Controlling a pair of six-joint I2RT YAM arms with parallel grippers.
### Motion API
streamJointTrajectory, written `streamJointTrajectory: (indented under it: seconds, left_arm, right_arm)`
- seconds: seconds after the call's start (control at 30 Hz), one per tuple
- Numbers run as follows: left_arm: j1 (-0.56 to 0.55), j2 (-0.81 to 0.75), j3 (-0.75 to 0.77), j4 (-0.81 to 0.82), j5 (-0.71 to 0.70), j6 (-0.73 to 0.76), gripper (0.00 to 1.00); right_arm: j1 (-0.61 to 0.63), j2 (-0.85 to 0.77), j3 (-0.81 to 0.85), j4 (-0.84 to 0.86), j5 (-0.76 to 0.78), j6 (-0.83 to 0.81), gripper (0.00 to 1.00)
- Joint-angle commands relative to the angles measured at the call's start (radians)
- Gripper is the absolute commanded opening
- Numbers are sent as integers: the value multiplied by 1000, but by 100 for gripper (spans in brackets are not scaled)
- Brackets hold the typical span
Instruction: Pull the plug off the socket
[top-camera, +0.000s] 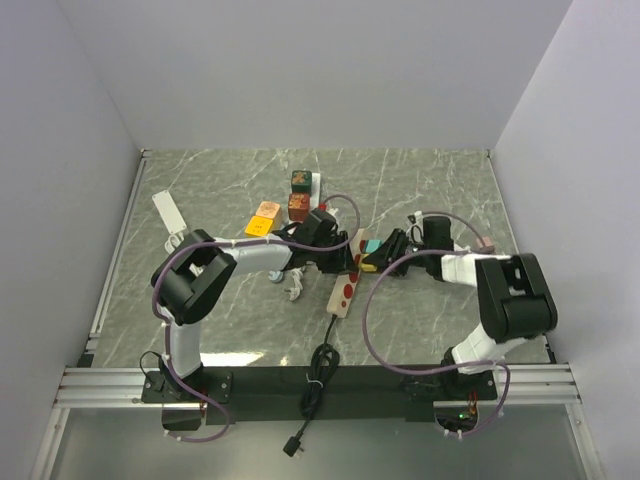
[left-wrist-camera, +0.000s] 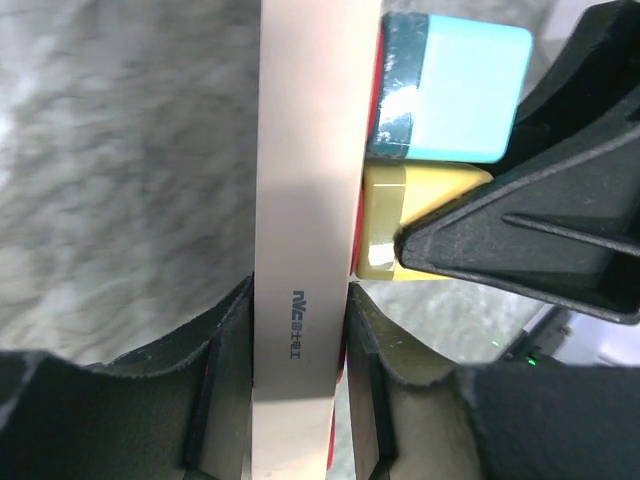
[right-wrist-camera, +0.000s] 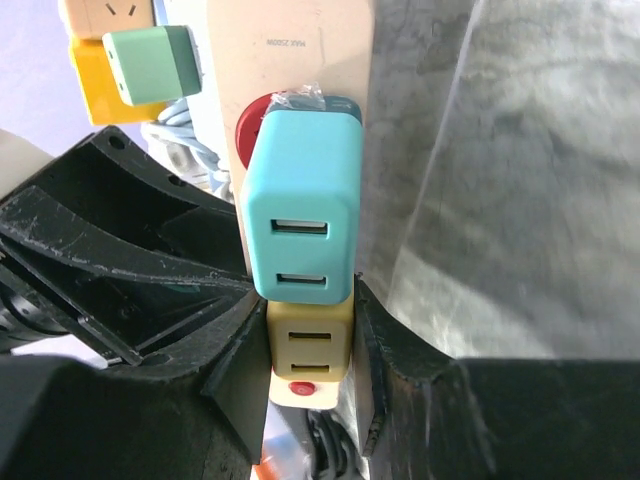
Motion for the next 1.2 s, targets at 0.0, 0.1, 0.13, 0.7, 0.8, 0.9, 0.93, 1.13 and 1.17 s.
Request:
streamJointTrajectory:
  seconds: [0.0,0.1,0.13,0.7,0.8,0.9,0.93,1.13,1.17]
  left_arm:
    - [65,10,-37,-189,-212,39,0]
    - [65,13,-34,-194,-214,39,0]
    - [65,16,-31,-191,-211,42,0]
    - [65,46,18,-189,-198,36,0]
    - [65,59,41,-200,-203,40,0]
    - [65,62,52,-204,-203,42,0]
    - [67,62,50,-204,-205,42,0]
    - [67,33,-17,-186,-206,39,0]
    - [67,30,-29,-183,-205,37,0]
  right_arm:
    - [-55,-189,31,-208,83,-125,0]
    - [-55,-282,41,-328,195,-151,0]
    - [-55,-298,46,-370,212,-156,0]
    - [110,-241,-21,-155,294,57,0]
    - [161,-243,-54,-130,286,70,0]
    - [149,-229,-32,-179,257,20,0]
    - [141,-229,-28,-208,254,7,0]
    - [-26,-104,109,-318,92,-103,0]
    - [-46,-79,133,-335,70,-119,0]
